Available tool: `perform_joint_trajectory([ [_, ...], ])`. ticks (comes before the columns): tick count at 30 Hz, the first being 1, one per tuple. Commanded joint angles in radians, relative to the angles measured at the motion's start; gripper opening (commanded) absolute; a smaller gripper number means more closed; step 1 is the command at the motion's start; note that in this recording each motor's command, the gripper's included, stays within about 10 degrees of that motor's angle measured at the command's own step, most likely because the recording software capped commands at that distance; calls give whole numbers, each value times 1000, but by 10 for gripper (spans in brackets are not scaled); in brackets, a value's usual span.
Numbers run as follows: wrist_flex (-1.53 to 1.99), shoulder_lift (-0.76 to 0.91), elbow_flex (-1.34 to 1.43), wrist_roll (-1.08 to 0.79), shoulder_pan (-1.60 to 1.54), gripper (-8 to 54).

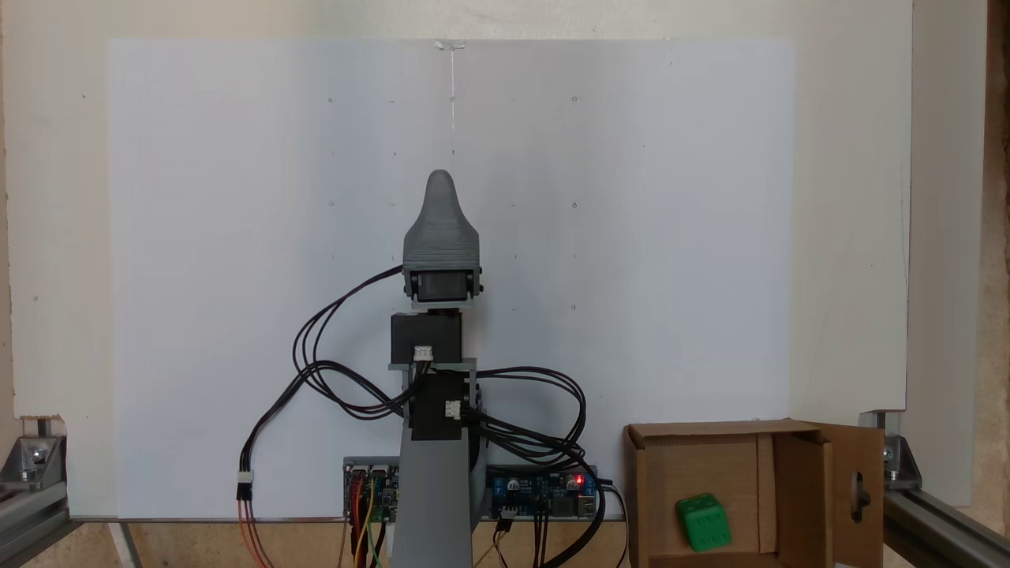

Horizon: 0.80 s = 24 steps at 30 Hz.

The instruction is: Grasp a green dice and put it in the bin.

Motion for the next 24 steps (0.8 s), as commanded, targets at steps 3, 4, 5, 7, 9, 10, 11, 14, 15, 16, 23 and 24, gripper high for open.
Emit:
perform_joint_trajectory([
  [3, -100, 110, 18, 34, 6, 442],
  [4, -120, 110, 32, 34, 8, 442],
  [5, -135, 110, 49, 34, 8, 442],
  [7, -167, 110, 83, 34, 6, 442],
  [9, -184, 110, 112, 34, 6, 442],
  [10, -198, 110, 123, 34, 5, 442],
  [11, -206, 110, 130, 34, 5, 442],
  [14, -210, 110, 149, 34, 6, 442],
  [15, -212, 110, 158, 34, 6, 442],
  [16, -216, 110, 167, 34, 6, 442],
  [23, -253, 110, 222, 31, 37, 441],
  [24, -256, 110, 227, 31, 41, 441],
])
